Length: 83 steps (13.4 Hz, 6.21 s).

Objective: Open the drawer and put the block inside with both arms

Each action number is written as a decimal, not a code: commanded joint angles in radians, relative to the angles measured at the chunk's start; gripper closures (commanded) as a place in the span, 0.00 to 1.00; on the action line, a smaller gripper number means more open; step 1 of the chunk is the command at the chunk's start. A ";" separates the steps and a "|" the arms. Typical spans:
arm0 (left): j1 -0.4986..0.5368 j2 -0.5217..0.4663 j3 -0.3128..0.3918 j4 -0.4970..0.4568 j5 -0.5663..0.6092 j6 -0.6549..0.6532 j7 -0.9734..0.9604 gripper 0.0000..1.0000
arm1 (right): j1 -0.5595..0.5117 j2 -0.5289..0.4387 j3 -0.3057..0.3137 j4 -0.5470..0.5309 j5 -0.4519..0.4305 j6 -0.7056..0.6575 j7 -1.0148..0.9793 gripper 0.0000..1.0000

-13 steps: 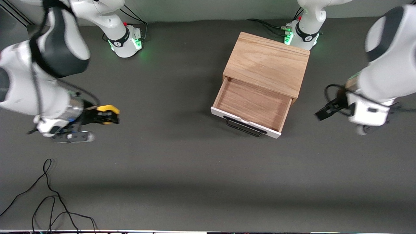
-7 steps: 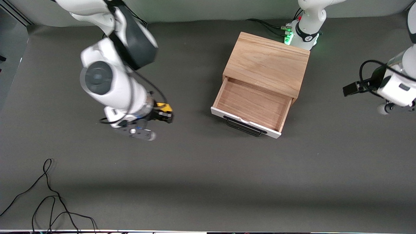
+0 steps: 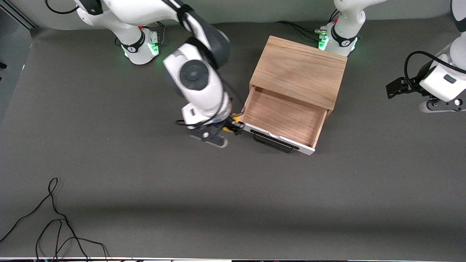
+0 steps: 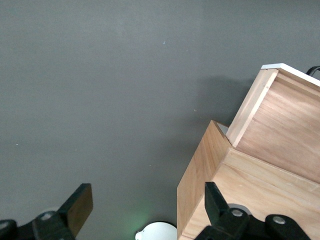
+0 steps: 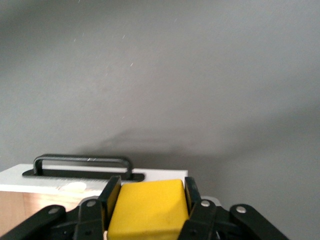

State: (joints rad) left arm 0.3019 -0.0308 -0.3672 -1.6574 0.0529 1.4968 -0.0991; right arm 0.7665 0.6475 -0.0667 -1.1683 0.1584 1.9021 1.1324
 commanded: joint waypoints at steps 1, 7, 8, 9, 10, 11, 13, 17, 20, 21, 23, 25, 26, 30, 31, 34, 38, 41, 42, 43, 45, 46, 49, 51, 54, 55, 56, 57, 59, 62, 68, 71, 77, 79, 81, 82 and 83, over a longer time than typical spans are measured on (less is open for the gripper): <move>0.017 -0.027 0.013 -0.028 -0.019 0.046 0.029 0.00 | 0.057 0.124 0.008 0.154 -0.007 0.008 0.127 1.00; 0.011 -0.017 0.013 -0.004 -0.025 0.048 0.061 0.00 | 0.091 0.181 0.036 0.154 -0.004 0.051 0.164 1.00; -0.019 -0.015 0.046 -0.002 -0.042 0.048 0.068 0.00 | 0.091 0.196 0.038 0.156 0.000 0.052 0.165 1.00; -0.109 -0.012 0.129 0.005 -0.045 0.049 0.070 0.00 | 0.091 0.210 0.056 0.153 0.000 0.069 0.167 1.00; -0.197 -0.012 0.222 0.008 -0.045 0.051 0.070 0.00 | 0.091 0.224 0.070 0.151 0.000 0.081 0.168 1.00; -0.267 -0.012 0.287 0.010 -0.045 0.054 0.070 0.00 | 0.092 0.242 0.076 0.151 0.000 0.090 0.165 1.00; -0.390 -0.012 0.391 0.010 -0.045 0.057 0.070 0.00 | 0.092 0.265 0.097 0.151 0.000 0.115 0.165 1.00; -0.432 -0.012 0.433 0.010 -0.051 0.065 0.071 0.00 | 0.092 0.274 0.097 0.148 -0.002 0.115 0.153 1.00; -0.426 -0.014 0.433 0.010 -0.051 0.060 0.123 0.00 | 0.091 0.277 0.097 0.147 -0.002 0.115 0.164 0.22; -0.425 -0.014 0.435 0.010 -0.051 0.060 0.124 0.00 | 0.092 0.279 0.097 0.148 -0.003 0.115 0.165 0.18; -0.426 -0.014 0.435 0.010 -0.051 0.057 0.125 0.00 | 0.092 0.273 0.099 0.150 -0.002 0.115 0.162 0.18; -0.426 -0.015 0.435 0.010 -0.050 0.054 0.125 0.00 | 0.091 0.258 0.099 0.151 0.000 0.103 0.162 0.18; -0.426 -0.018 0.435 0.010 -0.050 0.048 0.125 0.00 | 0.089 0.235 0.099 0.153 0.000 0.089 0.162 0.18; -0.425 -0.027 0.435 0.027 -0.048 0.022 0.124 0.00 | 0.077 0.098 0.093 0.157 -0.002 -0.055 0.158 0.18; -0.425 -0.029 0.433 0.028 -0.048 0.019 0.119 0.00 | 0.074 0.056 0.084 0.157 -0.008 -0.108 0.149 0.18; -0.426 -0.023 0.435 0.033 -0.048 0.016 0.122 0.00 | -0.038 -0.112 0.082 0.154 -0.016 -0.329 -0.024 0.14; -0.426 -0.015 0.433 0.031 -0.042 0.019 0.122 0.00 | -0.200 -0.276 0.036 0.148 -0.051 -0.579 -0.278 0.11; -0.426 -0.012 0.435 0.030 -0.041 0.020 0.119 0.00 | -0.280 -0.327 -0.043 0.148 -0.128 -0.751 -0.662 0.08; -0.426 -0.012 0.435 0.030 -0.041 0.019 0.116 0.00 | -0.288 -0.334 -0.089 0.147 -0.129 -0.764 -0.718 0.08; -0.426 -0.012 0.433 0.030 -0.041 0.019 0.113 0.00 | -0.288 -0.339 -0.137 0.141 -0.129 -0.765 -0.770 0.08; -0.428 -0.008 0.433 0.030 -0.039 0.019 0.113 0.00 | -0.288 -0.345 -0.237 0.104 -0.126 -0.762 -0.920 0.08; -0.428 -0.008 0.433 0.031 -0.039 0.019 0.110 0.00 | -0.288 -0.344 -0.280 0.095 -0.125 -0.752 -0.984 0.08; -0.428 -0.006 0.433 0.030 -0.039 0.019 0.110 0.00 | -0.289 -0.338 -0.352 0.036 -0.116 -0.649 -1.039 0.11; -0.428 -0.003 0.433 0.030 -0.039 0.019 0.110 0.00 | -0.291 -0.332 -0.352 0.013 -0.115 -0.592 -1.039 0.11; -0.428 -0.003 0.433 0.030 -0.038 0.016 0.110 0.00 | -0.320 -0.330 -0.352 0.012 -0.074 -0.575 -1.039 0.01; -0.429 -0.003 0.433 0.031 -0.038 0.016 0.110 0.00 | -0.322 -0.330 -0.352 0.012 -0.074 -0.575 -1.039 0.01; -0.428 -0.003 0.433 0.031 -0.038 0.014 0.110 0.00 | -0.325 -0.330 -0.352 0.012 -0.074 -0.575 -1.039 0.00; -0.429 -0.003 0.433 0.030 -0.038 0.016 0.110 0.00 | -0.334 -0.330 -0.352 0.012 -0.073 -0.575 -1.039 0.00; -0.429 -0.003 0.432 0.030 -0.036 0.013 0.110 0.00 | -0.342 -0.330 -0.352 0.012 -0.071 -0.580 -1.039 0.00; -0.431 -0.001 0.432 0.030 -0.036 0.014 0.110 0.00 | -0.348 -0.336 -0.352 -0.001 -0.071 -0.587 -1.039 0.00; -0.431 0.005 0.432 0.030 -0.036 0.017 0.110 0.00 | -0.424 -0.364 -0.308 -0.030 -0.051 -0.589 -1.040 0.00; -0.432 0.006 0.432 0.030 -0.036 0.017 0.110 0.00 | -0.602 -0.414 -0.098 -0.082 -0.065 -0.581 -1.030 0.00; -0.432 0.006 0.432 0.028 -0.036 0.017 0.110 0.00 | -0.842 -0.596 0.159 -0.336 -0.068 -0.435 -1.028 0.00; -0.432 0.006 0.432 0.028 -0.036 0.017 0.110 0.00 | -0.837 -0.653 0.160 -0.430 -0.068 -0.384 -1.028 0.00; -0.432 0.008 0.432 0.028 -0.036 0.014 0.110 0.00 | -0.831 -0.687 0.160 -0.476 -0.077 -0.345 -1.028 0.00; -0.432 0.008 0.432 0.030 -0.036 0.016 0.110 0.00 | -0.832 -0.709 0.168 -0.506 -0.091 -0.310 -1.037 0.00; -0.434 0.009 0.432 0.030 -0.036 0.017 0.110 0.00 | -0.832 -0.724 0.174 -0.519 -0.096 -0.286 -1.039 0.00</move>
State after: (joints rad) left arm -0.1133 -0.0246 0.0525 -1.6387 0.0153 1.5266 0.0061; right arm -0.0602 -0.0049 0.0942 -1.6025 0.0789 1.5493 0.1105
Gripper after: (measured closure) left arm 0.000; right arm 0.004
